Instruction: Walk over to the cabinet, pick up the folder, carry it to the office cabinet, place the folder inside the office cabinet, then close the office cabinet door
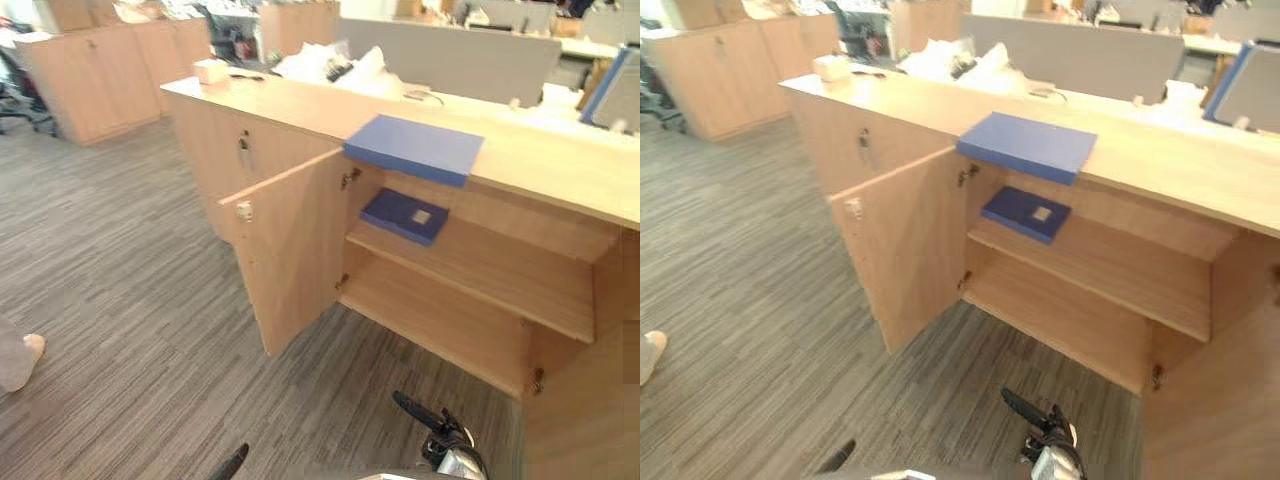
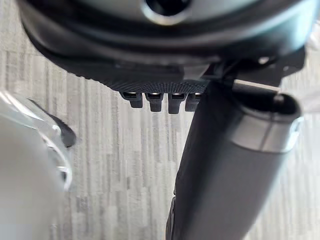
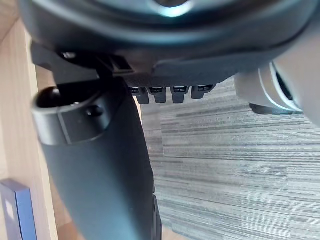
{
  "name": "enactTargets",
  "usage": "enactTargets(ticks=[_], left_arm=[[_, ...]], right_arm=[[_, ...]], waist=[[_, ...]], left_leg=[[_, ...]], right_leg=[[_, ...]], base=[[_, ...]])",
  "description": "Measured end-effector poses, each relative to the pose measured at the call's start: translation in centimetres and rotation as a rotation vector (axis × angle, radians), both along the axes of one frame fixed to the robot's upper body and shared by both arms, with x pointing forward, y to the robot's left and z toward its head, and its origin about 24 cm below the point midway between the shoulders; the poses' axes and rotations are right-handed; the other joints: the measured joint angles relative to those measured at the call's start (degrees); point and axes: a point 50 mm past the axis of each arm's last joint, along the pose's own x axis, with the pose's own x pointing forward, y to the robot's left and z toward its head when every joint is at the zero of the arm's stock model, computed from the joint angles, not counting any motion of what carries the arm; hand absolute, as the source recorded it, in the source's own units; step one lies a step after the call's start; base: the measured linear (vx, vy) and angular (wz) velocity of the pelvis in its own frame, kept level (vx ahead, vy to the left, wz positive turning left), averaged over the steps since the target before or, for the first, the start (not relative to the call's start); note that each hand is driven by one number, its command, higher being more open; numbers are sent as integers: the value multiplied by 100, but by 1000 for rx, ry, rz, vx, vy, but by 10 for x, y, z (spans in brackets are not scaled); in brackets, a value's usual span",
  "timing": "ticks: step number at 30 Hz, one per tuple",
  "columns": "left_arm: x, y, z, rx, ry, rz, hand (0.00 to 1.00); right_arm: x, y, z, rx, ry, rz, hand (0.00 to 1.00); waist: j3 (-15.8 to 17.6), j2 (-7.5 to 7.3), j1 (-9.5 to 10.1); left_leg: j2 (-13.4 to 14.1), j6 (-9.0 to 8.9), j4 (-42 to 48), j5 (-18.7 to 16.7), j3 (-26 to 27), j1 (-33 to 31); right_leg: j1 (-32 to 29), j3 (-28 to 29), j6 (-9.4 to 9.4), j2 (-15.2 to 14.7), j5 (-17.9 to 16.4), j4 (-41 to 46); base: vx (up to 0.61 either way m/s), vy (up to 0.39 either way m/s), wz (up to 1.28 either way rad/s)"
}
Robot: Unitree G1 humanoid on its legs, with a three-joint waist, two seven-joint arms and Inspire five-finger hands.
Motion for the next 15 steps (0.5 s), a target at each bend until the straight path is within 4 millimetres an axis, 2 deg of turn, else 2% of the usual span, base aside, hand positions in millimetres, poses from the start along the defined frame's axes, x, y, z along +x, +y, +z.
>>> enactTargets(ticks=[1, 2, 3, 4, 7, 8, 10, 11, 12, 13, 14, 15], left_arm=[[0, 5, 1, 14, 1, -15, 100], [0, 10, 2, 25, -2, -20, 100], [-1, 2, 0, 2, 7, -30, 100], [-2, -4, -1, -15, 5, -40, 100], [4, -5, -1, -20, -22, -64, 100], [4, -4, 0, -22, -27, -62, 100], [2, 1, 1, -18, -43, -13, 100], [1, 1, 1, -19, -57, 23, 100], [-6, -1, 1, -28, -47, 52, 100], [-9, -1, 0, -31, -40, 55, 100], [-16, 1, 0, -29, -23, 54, 100], [-18, 4, 0, -25, -20, 58, 100]], right_arm=[[-1, 3, -1, 11, 8, 16, 100], [-3, 6, -2, 21, 18, 25, 100], [-5, 0, -2, 2, 26, 33, 100], [-7, -2, -3, -9, 31, 36, 100], [-9, -2, -3, -5, 40, 35, 100], [-11, -3, -4, -1, 53, 28, 100], [-17, -3, -5, -5, 64, 32, 100], [-18, -5, -5, -11, 64, 32, 100], [-19, -7, -5, -19, 69, 41, 100], [-18, -7, -5, -22, 70, 50, 100], [-18, -6, -5, -25, 74, 69, 100], [-19, -4, -6, -22, 82, 79, 100]], waist=[[35, -151, 28], [40, -277, 42], [39, -129, 48], [-9, -29, 19], [-18, -22, 4], [-18, -30, -1], [-21, -65, -17], [-15, -5, 19], [-6, 55, 90], [14, 94, 106], [34, 55, 123], [55, -27, 123]], left_leg=[[-66, -24, -16, 1, 9, 137], [-159, -81, -30, -9, -12, 214], [-14, -184, -105, -61, -99, 340], [105, -176, -157, -52, -194, 346], [311, -248, -136, -43, -208, 380], [463, -308, 231, -55, -226, 299], [824, -487, 1965, 1, -549, -422], [1096, -508, 3374, 373, -857, -1077], [1273, -510, 4554, 465, -1059, -1606], [1321, -514, 4991, 461, -1115, -1817], [1314, -519, 5482, 416, -1131, -2140], [1247, -555, 5562, 361, -1087, -2335]], right_leg=[[51, -175, -48, 31, 305, -618], [87, -213, -282, 27, 414, -836], [225, -221, -279, 219, 391, -854], [253, -220, -283, 418, 345, -986], [285, -233, -301, 700, 108, -1125], [435, -261, -304, 868, 70, -1323], [752, -281, -273, 1196, 114, -1766], [937, -196, -353, 1487, 190, -2013], [1061, -6, -392, 1720, 172, -2112], [1127, 85, -457, 1797, 132, -2148], [1298, 238, -471, 1876, 124, -2267], [1427, 357, -470, 1884, 125, -2364]], base=[[252, -317, -38], [255, -281, -37], [243, -267, -33], [247, -258, -34], [200, -239, -19], [154, -245, -3], [128, -228, -12], [145, -144, -61], [121, -99, -79], [171, -13, -95], [195, 45, -73], [290, 56, -69]])
